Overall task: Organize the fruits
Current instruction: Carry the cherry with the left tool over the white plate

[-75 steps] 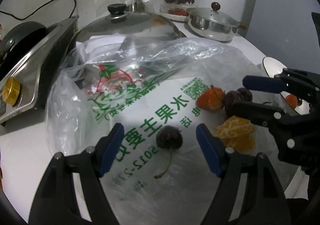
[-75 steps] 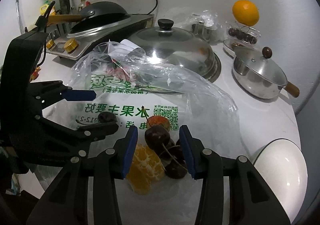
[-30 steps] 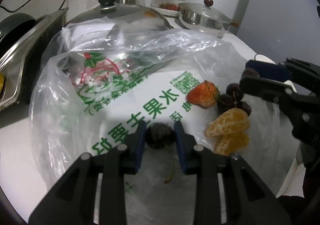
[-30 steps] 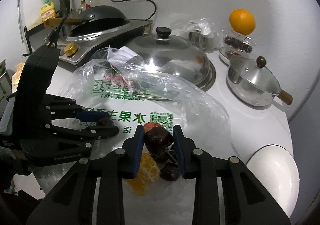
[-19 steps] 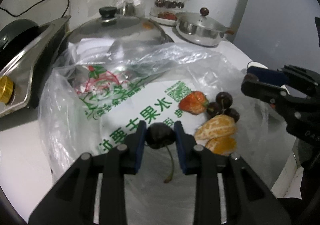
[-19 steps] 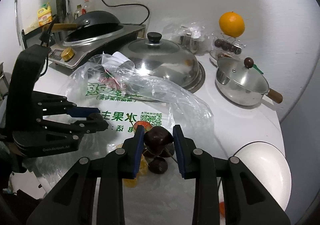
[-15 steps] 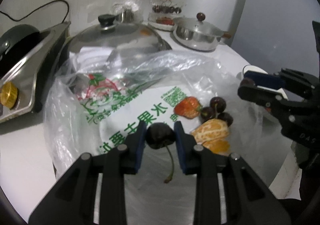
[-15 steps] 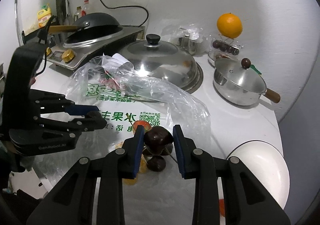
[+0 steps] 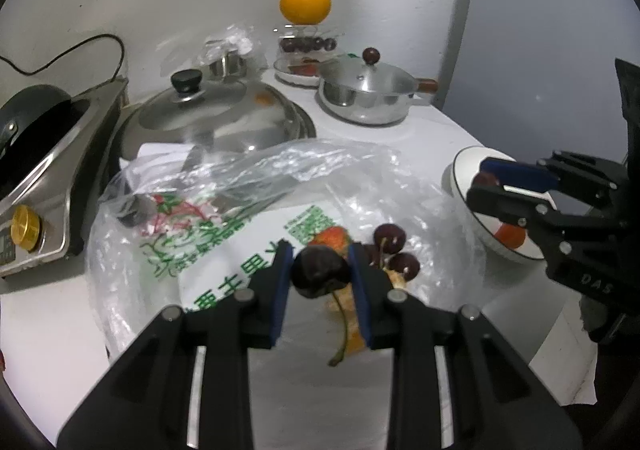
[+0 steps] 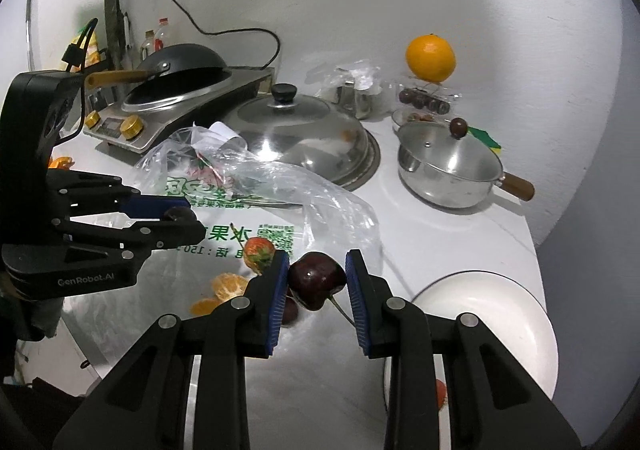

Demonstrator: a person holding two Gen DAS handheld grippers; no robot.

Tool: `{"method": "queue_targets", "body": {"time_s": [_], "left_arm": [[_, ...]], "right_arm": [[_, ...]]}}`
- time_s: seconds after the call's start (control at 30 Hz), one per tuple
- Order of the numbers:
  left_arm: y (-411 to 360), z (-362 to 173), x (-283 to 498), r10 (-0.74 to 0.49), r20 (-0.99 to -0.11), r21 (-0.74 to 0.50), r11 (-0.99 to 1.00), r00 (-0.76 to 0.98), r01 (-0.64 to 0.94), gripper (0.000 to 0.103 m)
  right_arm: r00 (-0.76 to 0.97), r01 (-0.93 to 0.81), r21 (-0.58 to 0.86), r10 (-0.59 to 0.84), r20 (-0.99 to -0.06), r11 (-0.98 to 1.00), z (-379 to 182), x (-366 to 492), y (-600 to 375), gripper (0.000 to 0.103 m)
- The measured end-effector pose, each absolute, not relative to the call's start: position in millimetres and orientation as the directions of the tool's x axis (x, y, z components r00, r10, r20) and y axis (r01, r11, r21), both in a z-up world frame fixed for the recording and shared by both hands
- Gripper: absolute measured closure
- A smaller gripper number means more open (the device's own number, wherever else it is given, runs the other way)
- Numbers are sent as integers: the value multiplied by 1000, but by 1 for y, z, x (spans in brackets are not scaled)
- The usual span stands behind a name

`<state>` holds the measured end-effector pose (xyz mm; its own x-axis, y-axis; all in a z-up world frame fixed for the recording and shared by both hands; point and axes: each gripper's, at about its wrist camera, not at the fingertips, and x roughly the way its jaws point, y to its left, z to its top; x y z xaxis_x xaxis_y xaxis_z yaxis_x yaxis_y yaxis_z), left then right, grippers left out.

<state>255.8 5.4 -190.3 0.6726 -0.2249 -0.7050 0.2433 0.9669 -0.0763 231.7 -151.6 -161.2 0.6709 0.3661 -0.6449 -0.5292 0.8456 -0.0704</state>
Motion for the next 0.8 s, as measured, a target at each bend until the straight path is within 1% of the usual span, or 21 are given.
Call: {"method": "queue_targets", "body": {"time_s": [0.57,0.8], "left_arm": [[-48,-179,258,-250,-700,-61,954,669,293,74],[-71,-177,259,-246,-712,-38,949,658,314,74]], "right_arm": [[694,-484,-56,344,-632,873,-156,229,-208,72],[703,-463,-42,338,-626,885,-158,228,-228,72]]}}
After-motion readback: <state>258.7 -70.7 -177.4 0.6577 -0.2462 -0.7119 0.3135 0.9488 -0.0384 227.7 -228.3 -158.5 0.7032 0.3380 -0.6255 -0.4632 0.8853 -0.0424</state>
